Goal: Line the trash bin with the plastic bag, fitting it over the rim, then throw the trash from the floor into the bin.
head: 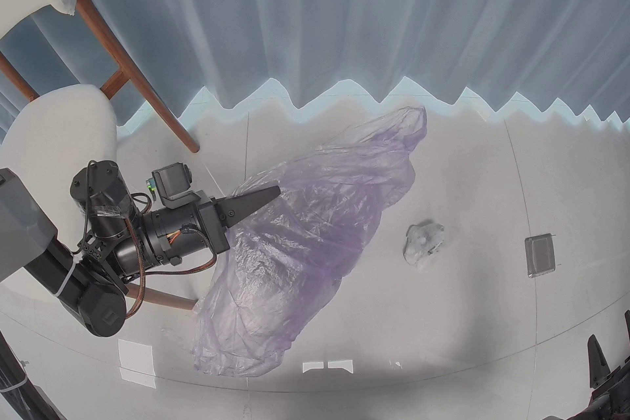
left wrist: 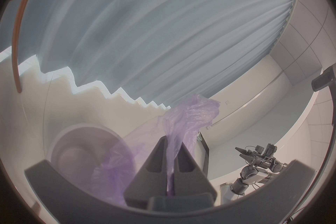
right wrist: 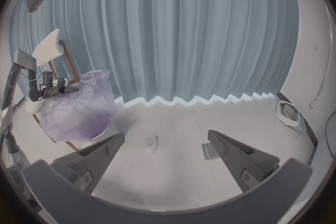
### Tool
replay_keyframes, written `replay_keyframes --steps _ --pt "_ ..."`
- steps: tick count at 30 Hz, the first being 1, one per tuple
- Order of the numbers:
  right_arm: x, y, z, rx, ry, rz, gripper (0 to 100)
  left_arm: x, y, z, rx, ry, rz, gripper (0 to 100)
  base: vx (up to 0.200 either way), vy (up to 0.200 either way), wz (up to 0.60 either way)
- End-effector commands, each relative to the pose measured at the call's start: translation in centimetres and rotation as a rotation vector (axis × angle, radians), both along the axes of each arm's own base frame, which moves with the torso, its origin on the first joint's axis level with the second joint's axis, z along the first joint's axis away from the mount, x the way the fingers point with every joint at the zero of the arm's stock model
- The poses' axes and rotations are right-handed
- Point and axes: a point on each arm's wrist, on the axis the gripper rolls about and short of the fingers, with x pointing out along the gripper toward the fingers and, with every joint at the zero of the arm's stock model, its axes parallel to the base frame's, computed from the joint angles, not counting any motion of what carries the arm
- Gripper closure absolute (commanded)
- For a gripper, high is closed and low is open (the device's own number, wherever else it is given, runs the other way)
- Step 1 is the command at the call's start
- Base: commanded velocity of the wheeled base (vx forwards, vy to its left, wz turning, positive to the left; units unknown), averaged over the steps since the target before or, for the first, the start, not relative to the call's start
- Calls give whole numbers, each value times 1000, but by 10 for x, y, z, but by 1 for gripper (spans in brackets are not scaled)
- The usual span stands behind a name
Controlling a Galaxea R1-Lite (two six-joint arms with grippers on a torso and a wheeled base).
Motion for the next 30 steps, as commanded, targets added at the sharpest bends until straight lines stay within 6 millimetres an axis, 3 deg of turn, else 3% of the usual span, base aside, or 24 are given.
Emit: replay_keyframes --steps 1,11,23,25,30 --pt "0 0 -5 0 1 0 0 3 1 -2 7 -3 7 100 200 0 0" --pt "0 0 -5 0 1 0 0 -3 -6 -5 10 10 -16 100 200 0 0" --pt "0 0 -5 0 1 0 0 -5 -4 6 -17 -22 75 100 0 0 0" --pt "0 0 -5 -7 1 2 0 -11 -17 6 -28 -22 80 100 0 0 0" --pt "0 0 -5 -1 1 2 0 -15 -23 5 -28 -17 65 100 0 160 0"
